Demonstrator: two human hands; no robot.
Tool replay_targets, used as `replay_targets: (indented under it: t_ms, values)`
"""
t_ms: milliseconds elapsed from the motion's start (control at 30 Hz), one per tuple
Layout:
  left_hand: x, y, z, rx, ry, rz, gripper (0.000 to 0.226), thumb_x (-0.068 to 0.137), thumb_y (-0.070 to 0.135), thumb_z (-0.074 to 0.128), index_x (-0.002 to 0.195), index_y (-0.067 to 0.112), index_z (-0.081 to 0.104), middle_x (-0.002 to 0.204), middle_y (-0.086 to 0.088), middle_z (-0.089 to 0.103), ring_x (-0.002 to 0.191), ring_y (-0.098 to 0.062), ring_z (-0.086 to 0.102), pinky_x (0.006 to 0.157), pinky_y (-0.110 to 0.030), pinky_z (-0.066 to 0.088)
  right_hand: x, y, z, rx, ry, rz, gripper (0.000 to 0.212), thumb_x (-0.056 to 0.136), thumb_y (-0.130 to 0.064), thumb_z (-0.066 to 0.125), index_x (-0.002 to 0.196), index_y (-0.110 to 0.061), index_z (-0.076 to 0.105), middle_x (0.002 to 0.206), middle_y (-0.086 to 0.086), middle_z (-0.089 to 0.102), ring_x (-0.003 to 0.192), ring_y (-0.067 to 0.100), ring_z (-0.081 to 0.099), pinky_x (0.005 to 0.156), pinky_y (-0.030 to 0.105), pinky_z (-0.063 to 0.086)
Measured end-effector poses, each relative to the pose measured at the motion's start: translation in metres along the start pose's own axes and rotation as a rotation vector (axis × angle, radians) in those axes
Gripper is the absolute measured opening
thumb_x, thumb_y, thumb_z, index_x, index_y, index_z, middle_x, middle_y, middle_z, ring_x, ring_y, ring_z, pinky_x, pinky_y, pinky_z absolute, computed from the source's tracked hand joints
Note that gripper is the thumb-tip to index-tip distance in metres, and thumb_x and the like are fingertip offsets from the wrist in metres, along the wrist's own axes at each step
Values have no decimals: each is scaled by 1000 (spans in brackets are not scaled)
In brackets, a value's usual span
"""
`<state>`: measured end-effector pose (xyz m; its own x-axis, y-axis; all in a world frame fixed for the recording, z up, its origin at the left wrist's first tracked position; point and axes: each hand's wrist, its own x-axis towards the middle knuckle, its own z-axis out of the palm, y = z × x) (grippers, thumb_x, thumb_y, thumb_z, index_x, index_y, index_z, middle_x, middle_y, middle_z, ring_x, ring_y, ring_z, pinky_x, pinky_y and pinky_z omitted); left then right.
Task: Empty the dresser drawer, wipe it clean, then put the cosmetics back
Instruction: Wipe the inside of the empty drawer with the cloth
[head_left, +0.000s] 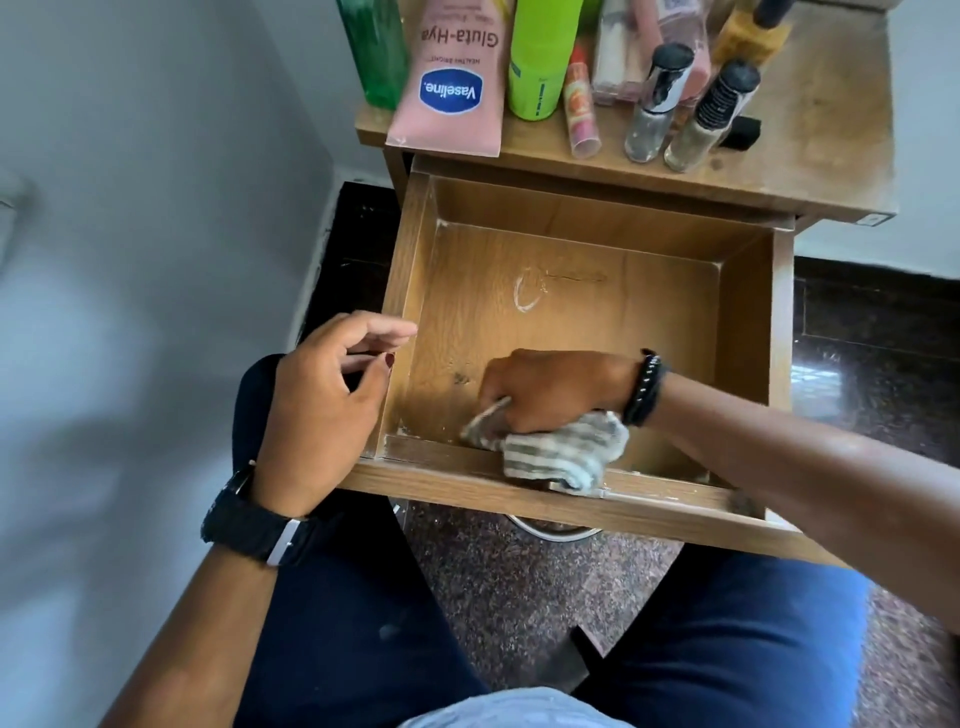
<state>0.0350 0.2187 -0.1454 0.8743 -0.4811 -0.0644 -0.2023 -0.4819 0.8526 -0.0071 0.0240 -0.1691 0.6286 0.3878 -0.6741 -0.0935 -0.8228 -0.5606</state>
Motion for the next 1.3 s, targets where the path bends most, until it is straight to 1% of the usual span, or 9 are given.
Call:
replay_targets:
  t_ms: [233, 500, 600, 700, 867, 967, 1100, 1200, 1300]
  values:
    - [4, -3, -2, -96, 27, -63, 41, 85, -9, 52, 99, 28, 64, 98, 7, 68, 97, -6, 64, 88, -24, 51, 42, -31, 6, 154, 191, -124, 27, 93, -27, 54, 96, -7, 71, 91, 9, 73, 74, 19, 65, 70, 36, 56]
    - [3, -4, -3, -121, 26, -68, 39, 86, -8, 53, 99, 27, 64, 98, 7, 68, 96, -6, 64, 89, -33, 54, 13, -1, -5, 14, -26, -13, 34, 93, -29, 55, 94, 2, 67, 97, 17, 69, 68, 14, 54, 59, 29, 46]
    - [4, -6, -3, -118, 27, -77, 40, 86, -8, 53, 99, 28, 64, 98, 7, 68, 96, -6, 64, 89, -34, 54, 32, -20, 5, 228, 99, -23, 31, 93, -31, 55, 90, -4, 69, 75, 7, 70, 51, 7, 56, 49, 23, 47]
    - [4, -7, -2, -100, 29, -74, 39, 85, -8, 52, 101, 26, 64, 98, 7, 67, 95, -7, 64, 89, -36, 54, 46, -26, 16, 317, 238, 5, 30, 93, -25, 54, 90, 0, 69, 85, 14, 71, 60, 13, 57, 55, 28, 48]
    - [4, -7, -2, -106, 32, -73, 37, 85, -6, 52, 100, 26, 64, 98, 8, 67, 94, -7, 64, 89, -38, 54, 19, -14, 15, 774, 85, -42, 33, 91, -34, 58, 99, -3, 66, 89, 20, 68, 59, 16, 58, 51, 26, 49]
    - [4, -9, -3, -121, 49, -77, 39, 85, -6, 51, 97, 30, 63, 99, 8, 67, 95, -10, 64, 88, -38, 54, 2, -12, -9, 997, 103, -101, 21, 89, -24, 58, 103, -10, 66, 95, 19, 69, 60, 14, 61, 50, 19, 50]
    - [5, -11, -3, -140, 36, -91, 37, 87, -5, 50, 99, 28, 63, 101, 6, 66, 96, -10, 64, 86, -35, 55, 5, -3, -27, 297, 524, -69, 18, 90, -24, 63, 105, -15, 68, 88, -3, 70, 59, 1, 59, 53, 15, 48]
    - [6, -10, -3, -143, 41, -93, 35, 88, -4, 50, 101, 26, 63, 101, 5, 66, 93, -9, 64, 84, -30, 56, 29, -4, -5, -247, 644, 23, 26, 94, -23, 54, 119, -19, 59, 112, 2, 65, 86, 19, 65, 73, 35, 56]
    - [5, -10, -3, -130, 52, -92, 32, 88, -3, 49, 102, 23, 63, 99, 5, 66, 91, -7, 64, 83, -28, 56, 45, -11, 9, -381, 731, 39, 28, 92, -11, 48, 118, -15, 58, 119, 4, 56, 91, 26, 64, 73, 42, 56]
